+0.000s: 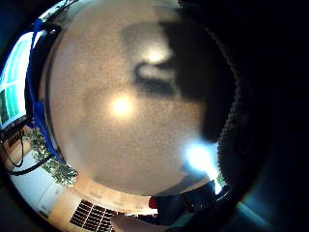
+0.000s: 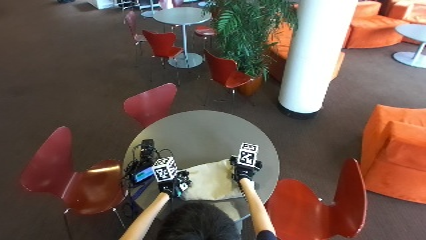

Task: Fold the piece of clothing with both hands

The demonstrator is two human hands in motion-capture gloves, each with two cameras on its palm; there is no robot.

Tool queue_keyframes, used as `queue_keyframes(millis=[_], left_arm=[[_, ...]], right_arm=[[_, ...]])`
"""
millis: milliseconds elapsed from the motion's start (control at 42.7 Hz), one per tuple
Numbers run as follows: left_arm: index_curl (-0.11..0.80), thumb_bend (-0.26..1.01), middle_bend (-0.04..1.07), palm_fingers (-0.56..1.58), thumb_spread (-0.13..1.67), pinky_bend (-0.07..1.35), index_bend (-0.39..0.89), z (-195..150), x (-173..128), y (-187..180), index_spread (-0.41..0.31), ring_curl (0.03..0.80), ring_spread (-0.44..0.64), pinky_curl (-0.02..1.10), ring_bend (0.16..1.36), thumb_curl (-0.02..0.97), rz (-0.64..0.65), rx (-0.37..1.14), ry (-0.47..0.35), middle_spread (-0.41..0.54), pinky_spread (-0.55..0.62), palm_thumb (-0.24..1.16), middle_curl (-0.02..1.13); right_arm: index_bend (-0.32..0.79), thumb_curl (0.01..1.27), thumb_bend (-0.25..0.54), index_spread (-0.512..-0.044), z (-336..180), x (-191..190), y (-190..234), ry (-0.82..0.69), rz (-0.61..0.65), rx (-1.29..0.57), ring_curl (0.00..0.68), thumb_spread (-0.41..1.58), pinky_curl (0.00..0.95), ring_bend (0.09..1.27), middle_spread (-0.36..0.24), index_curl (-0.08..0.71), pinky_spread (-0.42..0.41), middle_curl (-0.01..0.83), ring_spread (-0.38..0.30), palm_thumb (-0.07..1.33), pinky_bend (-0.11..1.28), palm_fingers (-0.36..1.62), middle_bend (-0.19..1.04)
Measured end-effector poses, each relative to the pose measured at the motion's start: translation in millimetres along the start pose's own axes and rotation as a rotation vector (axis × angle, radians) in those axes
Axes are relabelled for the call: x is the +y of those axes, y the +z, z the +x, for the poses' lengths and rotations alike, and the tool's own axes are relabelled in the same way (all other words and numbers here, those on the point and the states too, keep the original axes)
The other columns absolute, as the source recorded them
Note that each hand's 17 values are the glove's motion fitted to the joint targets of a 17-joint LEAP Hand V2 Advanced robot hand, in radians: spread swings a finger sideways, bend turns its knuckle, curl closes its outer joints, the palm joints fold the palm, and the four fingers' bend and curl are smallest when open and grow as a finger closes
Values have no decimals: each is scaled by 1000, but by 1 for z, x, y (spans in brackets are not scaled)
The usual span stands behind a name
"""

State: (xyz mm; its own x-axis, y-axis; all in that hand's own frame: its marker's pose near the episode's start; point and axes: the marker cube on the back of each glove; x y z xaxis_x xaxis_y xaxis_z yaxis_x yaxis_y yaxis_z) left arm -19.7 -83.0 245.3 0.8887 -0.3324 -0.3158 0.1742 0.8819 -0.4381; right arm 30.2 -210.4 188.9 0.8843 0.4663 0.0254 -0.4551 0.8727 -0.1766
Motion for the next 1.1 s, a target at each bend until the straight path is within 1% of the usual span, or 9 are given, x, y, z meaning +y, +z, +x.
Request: queue_keyframes(millis=[140,398,492,609,726,866,960,1030,1100], left_arm=[[371,-9,161,-3,1324,535,177,1,10,-8,-51,262,496,354,509,218,-62,15,26,269,332,112,224],[363,-7,161,36,1333,527,167,-7,29,-52,-59,270,470,347,544,217,-22,80,65,236,309,115,232],[364,-3,164,49,1338,523,171,-11,38,-69,-60,271,460,346,548,219,-21,150,95,229,300,127,235],[363,-6,163,59,1342,522,168,-49,14,-82,-61,272,446,346,552,220,213,103,146,222,287,134,238],[365,-7,161,72,1349,512,176,-79,43,-98,-61,273,440,343,556,219,296,130,133,214,279,139,240],[369,-7,156,88,1354,510,179,-103,80,-101,-61,272,431,344,553,219,333,147,118,208,270,142,240],[373,-9,152,93,1358,506,180,-116,99,-99,-61,273,428,344,557,219,344,154,110,206,266,138,238],[374,-9,151,94,1359,504,181,-128,112,-96,-61,272,424,344,556,219,362,159,101,205,262,137,237],[377,-9,147,101,1361,499,184,-134,127,-98,-61,273,419,343,560,219,386,161,94,204,260,137,234]], right_arm=[[186,516,-2,-264,4,6,-21,68,11,10,456,776,355,689,-221,272,-357,480,-253,930,577,1301,345],[170,578,-32,-270,-22,34,-91,69,66,-16,457,597,366,681,-232,330,-373,492,-259,951,567,1306,342],[166,596,-33,-271,-42,4,-88,78,53,25,457,554,370,679,-235,343,-375,496,-260,955,567,1303,343],[160,617,-33,-272,-94,-3,-96,63,125,133,458,504,379,675,-240,355,-378,499,-265,957,581,1304,341],[155,634,-34,-274,-182,38,-94,-17,174,245,460,469,385,678,-243,364,-377,502,-268,958,588,1305,342],[110,632,-39,-268,-252,108,-68,-191,90,260,469,527,392,720,-241,349,-383,506,-269,938,607,1271,343],[55,614,-28,-259,-284,128,-37,-311,-60,213,455,651,404,680,-221,318,-378,490,-276,929,675,1145,289],[80,594,-15,-250,-304,149,-19,-427,-210,137,439,780,408,621,-193,308,-348,474,-249,922,700,1075,234],[91,574,-12,-240,-319,145,-10,-486,-184,110,431,880,408,580,-167,302,-326,463,-228,917,696,1048,191]])
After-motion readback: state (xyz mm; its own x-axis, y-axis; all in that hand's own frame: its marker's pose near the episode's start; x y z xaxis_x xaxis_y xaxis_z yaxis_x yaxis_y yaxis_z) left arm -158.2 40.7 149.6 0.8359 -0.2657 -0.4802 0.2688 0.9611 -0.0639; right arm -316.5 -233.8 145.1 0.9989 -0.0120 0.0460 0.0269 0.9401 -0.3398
